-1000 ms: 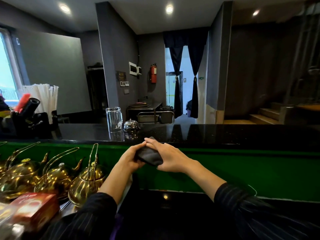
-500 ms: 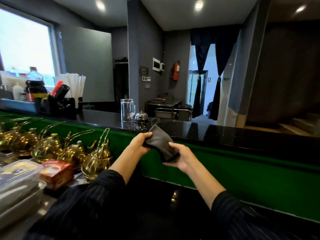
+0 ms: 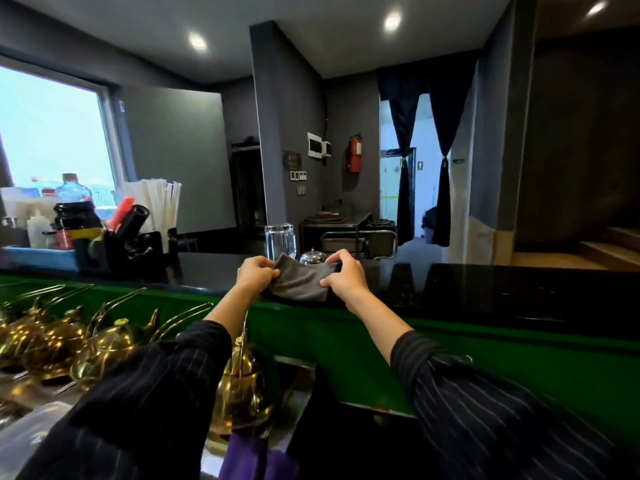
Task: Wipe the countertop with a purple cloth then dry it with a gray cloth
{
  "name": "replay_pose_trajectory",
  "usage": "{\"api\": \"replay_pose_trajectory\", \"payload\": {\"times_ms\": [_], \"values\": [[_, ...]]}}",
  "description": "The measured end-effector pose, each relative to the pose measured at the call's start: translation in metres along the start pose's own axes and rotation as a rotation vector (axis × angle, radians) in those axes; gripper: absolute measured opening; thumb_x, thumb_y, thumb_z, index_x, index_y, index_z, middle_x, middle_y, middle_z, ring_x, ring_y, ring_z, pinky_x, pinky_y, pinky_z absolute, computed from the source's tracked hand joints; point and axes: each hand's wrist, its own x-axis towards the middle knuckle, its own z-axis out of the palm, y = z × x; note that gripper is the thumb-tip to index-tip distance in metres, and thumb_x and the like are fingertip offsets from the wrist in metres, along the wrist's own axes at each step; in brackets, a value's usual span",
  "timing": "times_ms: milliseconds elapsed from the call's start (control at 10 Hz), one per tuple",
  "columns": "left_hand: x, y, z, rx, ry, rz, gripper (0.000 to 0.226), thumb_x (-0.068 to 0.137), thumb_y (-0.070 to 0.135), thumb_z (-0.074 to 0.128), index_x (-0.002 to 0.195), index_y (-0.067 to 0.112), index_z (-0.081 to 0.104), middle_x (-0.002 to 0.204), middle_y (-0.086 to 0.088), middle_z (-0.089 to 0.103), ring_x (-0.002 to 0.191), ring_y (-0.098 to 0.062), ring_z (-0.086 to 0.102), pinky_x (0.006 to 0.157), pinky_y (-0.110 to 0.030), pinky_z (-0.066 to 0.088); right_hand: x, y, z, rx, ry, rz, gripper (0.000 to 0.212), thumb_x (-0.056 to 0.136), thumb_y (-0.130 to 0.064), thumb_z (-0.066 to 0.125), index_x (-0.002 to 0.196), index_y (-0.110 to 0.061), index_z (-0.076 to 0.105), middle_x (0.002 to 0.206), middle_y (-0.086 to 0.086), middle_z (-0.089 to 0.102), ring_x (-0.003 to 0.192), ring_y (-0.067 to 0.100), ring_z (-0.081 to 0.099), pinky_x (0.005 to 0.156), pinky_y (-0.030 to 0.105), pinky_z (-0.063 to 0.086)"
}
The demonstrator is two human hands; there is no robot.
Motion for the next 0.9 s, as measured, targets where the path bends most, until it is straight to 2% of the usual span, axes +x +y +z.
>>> {"api": "replay_pose_trajectory", "payload": {"times_ms": [100, 200, 300, 400, 500, 600, 700, 800, 900], "values": [[0.024, -0.008, -0.001, 0.097, -0.023, 0.066, 0.026, 0.083, 0.007, 0.064, 0.109, 0.007, 0.067, 0.114, -0.014, 0.067, 0.111, -0.029, 0.06, 0.096, -0.033, 0.044, 0.027, 0.002, 0.022, -0.151, 0.019, -0.038, 0.028, 0.082, 0.006, 0.064, 0.108, -0.004, 0.063, 0.126, 0.014, 0.043, 0.092, 0.019, 0.045, 0.064, 0.018, 0.038], [0.043, -0.017, 0.005, 0.134, -0.04, 0.094, 0.029, 0.082, 0.004, 0.06, 0.11, 0.008, 0.067, 0.116, -0.017, 0.066, 0.111, -0.03, 0.059, 0.095, -0.033, 0.045, 0.048, 0.01, 0.038, -0.253, 0.047, -0.048, 0.025, 0.084, 0.004, 0.062, 0.108, -0.002, 0.064, 0.129, 0.016, 0.041, 0.105, 0.027, 0.052, 0.082, 0.02, 0.039], [0.056, -0.023, 0.012, 0.176, -0.053, 0.143, 0.03, 0.082, 0.001, 0.058, 0.111, 0.004, 0.068, 0.115, -0.019, 0.067, 0.11, -0.03, 0.061, 0.096, -0.033, 0.047, 0.061, 0.02, 0.045, -0.333, 0.07, -0.029, 0.022, 0.087, 0.002, 0.061, 0.109, 0.0, 0.064, 0.132, 0.015, 0.038, 0.115, 0.03, 0.05, 0.086, 0.022, 0.039], [0.061, -0.028, 0.018, 0.273, -0.047, 0.203, 0.034, 0.083, -0.001, 0.055, 0.115, 0.003, 0.067, 0.115, -0.019, 0.068, 0.11, -0.031, 0.06, 0.095, -0.033, 0.046, 0.065, 0.029, 0.05, -0.409, 0.067, -0.029, 0.019, 0.089, -0.004, 0.062, 0.107, 0.002, 0.064, 0.132, 0.017, 0.038, 0.115, 0.033, 0.049, 0.092, 0.029, 0.045], [0.062, -0.034, 0.021, 0.358, -0.027, 0.244, 0.038, 0.082, -0.001, 0.052, 0.116, 0.006, 0.066, 0.118, -0.018, 0.065, 0.111, -0.033, 0.058, 0.092, -0.035, 0.047, 0.065, 0.031, 0.054, -0.587, 0.007, -0.05, 0.026, 0.093, -0.014, 0.054, 0.112, 0.001, 0.064, 0.13, 0.021, 0.045, 0.12, 0.037, 0.047, 0.101, 0.039, 0.042], [0.06, -0.034, 0.024, 0.49, 0.023, 0.249, 0.033, 0.083, 0.004, 0.049, 0.112, 0.01, 0.065, 0.116, -0.017, 0.064, 0.112, -0.035, 0.055, 0.091, -0.043, 0.049, 0.058, 0.031, 0.049, -0.745, -0.081, -0.052, 0.038, 0.101, -0.027, 0.039, 0.113, 0.0, 0.063, 0.128, 0.021, 0.053, 0.127, 0.038, 0.04, 0.104, 0.043, 0.034], [0.048, -0.022, 0.027, 0.627, 0.08, 0.242, 0.022, 0.086, 0.008, 0.048, 0.102, 0.007, 0.062, 0.11, -0.016, 0.063, 0.114, -0.034, 0.048, 0.09, -0.043, 0.043, 0.046, 0.028, 0.034, -0.805, -0.238, -0.042, 0.052, 0.103, -0.041, 0.028, 0.141, -0.01, 0.044, 0.15, 0.012, 0.041, 0.143, 0.034, 0.026, 0.114, 0.056, 0.016], [0.034, -0.01, 0.036, 0.668, 0.107, 0.29, 0.014, 0.085, 0.008, 0.049, 0.094, 0.006, 0.06, 0.105, -0.016, 0.063, 0.111, -0.035, 0.048, 0.088, -0.043, 0.042, 0.039, 0.025, 0.016, -0.886, -0.341, -0.015, 0.063, 0.1, -0.052, 0.027, 0.152, -0.018, 0.025, 0.161, 0.004, 0.022, 0.148, 0.028, 0.018, 0.115, 0.059, 0.009], [0.016, 0.007, 0.05, 0.671, 0.072, 0.329, 0.016, 0.085, 0.015, 0.055, 0.096, 0.006, 0.062, 0.106, -0.015, 0.065, 0.109, -0.035, 0.051, 0.089, -0.045, 0.044, 0.036, 0.025, -0.011, -0.892, -0.388, 0.017, 0.067, 0.097, -0.057, 0.033, 0.152, -0.019, 0.027, 0.16, 0.007, 0.024, 0.147, 0.028, 0.022, 0.119, 0.052, 0.016]]}}
